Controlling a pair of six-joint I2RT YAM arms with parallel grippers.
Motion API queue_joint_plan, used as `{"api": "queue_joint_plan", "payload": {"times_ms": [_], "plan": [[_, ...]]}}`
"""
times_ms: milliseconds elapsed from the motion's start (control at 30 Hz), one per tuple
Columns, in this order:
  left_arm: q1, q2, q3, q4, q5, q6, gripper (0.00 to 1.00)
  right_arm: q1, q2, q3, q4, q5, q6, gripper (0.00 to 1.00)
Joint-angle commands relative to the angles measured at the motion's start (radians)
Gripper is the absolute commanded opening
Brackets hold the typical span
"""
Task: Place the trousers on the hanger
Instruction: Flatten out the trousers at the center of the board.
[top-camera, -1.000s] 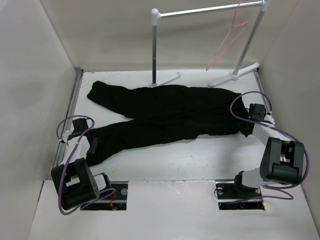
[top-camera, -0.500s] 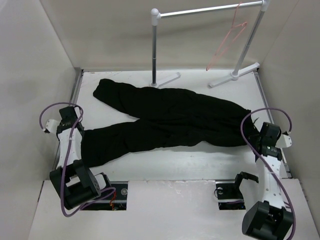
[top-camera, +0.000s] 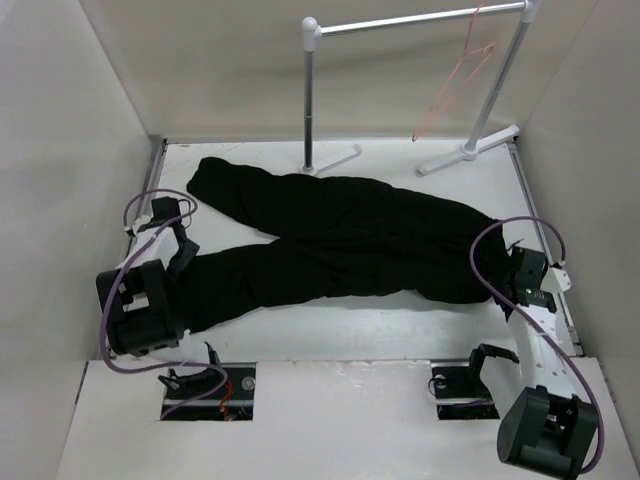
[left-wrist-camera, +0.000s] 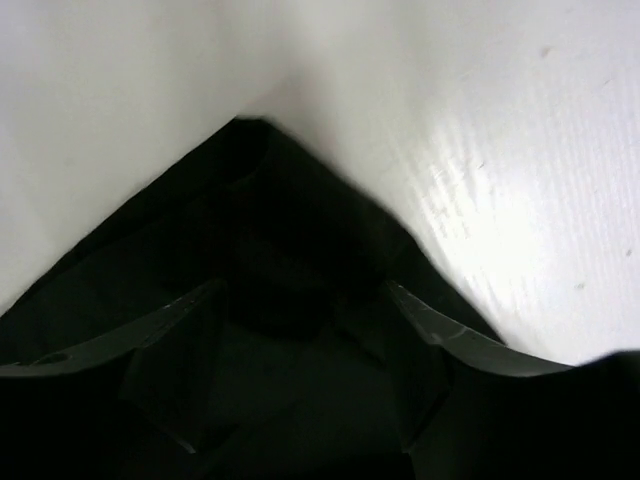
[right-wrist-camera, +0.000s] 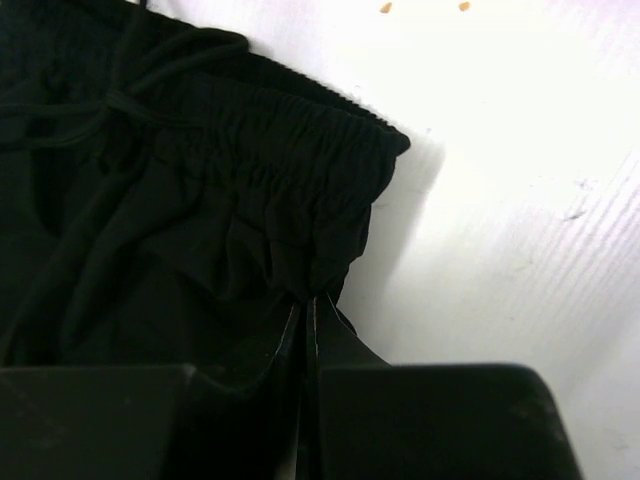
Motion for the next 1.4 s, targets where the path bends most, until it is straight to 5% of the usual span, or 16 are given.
{"api": "queue_joint_plan", "payload": {"times_ms": [0, 133, 367, 533, 600, 700, 800, 967, 1000, 1100, 1167, 1367], "plan": [[-0.007, 0.073, 0.091, 0.043, -0.079, 0.034, 0.49, -0.003, 0.006, -0.008, 0.045, 0.024, 0.0, 0.07], [0.042, 0.171, 0.13, 0.047, -0.091, 0.027, 0.06, -0.047, 0.04, -0.002, 0.057, 0.038, 0.0, 0.05], [0.127, 0.233, 0.334, 0.034, -0.181, 0.054, 0.0, -0.191, 0.075, -0.031, 0.12, 0.044, 0.014, 0.03], [0.105, 0.259, 0.385, 0.006, -0.154, 0.022, 0.19, -0.149, 0.078, -0.03, 0.082, 0.081, 0.031, 0.12], [0.094, 0.225, 0.385, 0.0, -0.15, 0.008, 0.36, -0.117, 0.034, -0.02, 0.045, 0.104, 0.029, 0.3], [0.062, 0.129, 0.364, -0.006, -0.138, 0.005, 0.66, -0.095, -0.035, 0.038, -0.016, 0.107, 0.017, 0.69], [-0.028, -0.029, 0.267, -0.02, -0.118, -0.004, 0.66, -0.045, -0.071, 0.122, -0.041, 0.119, -0.024, 0.77], [-0.312, -0.259, 0.001, -0.068, -0.021, -0.12, 0.38, 0.165, -0.136, 0.168, -0.065, 0.121, -0.032, 0.73], [-0.352, -0.281, -0.044, -0.077, -0.001, -0.154, 0.33, 0.21, -0.153, 0.156, -0.062, 0.103, -0.047, 0.68], [-0.404, -0.312, -0.164, -0.062, 0.046, -0.237, 0.29, 0.349, -0.163, 0.109, -0.033, 0.011, -0.06, 0.33], [-0.392, -0.315, -0.227, -0.048, 0.074, -0.259, 0.29, 0.451, -0.105, 0.076, 0.038, -0.101, -0.06, 0.21], [-0.207, -0.401, -0.326, -0.092, 0.077, -0.265, 0.3, 0.681, 0.223, 0.102, 0.194, -0.16, -0.015, 0.21]]}}
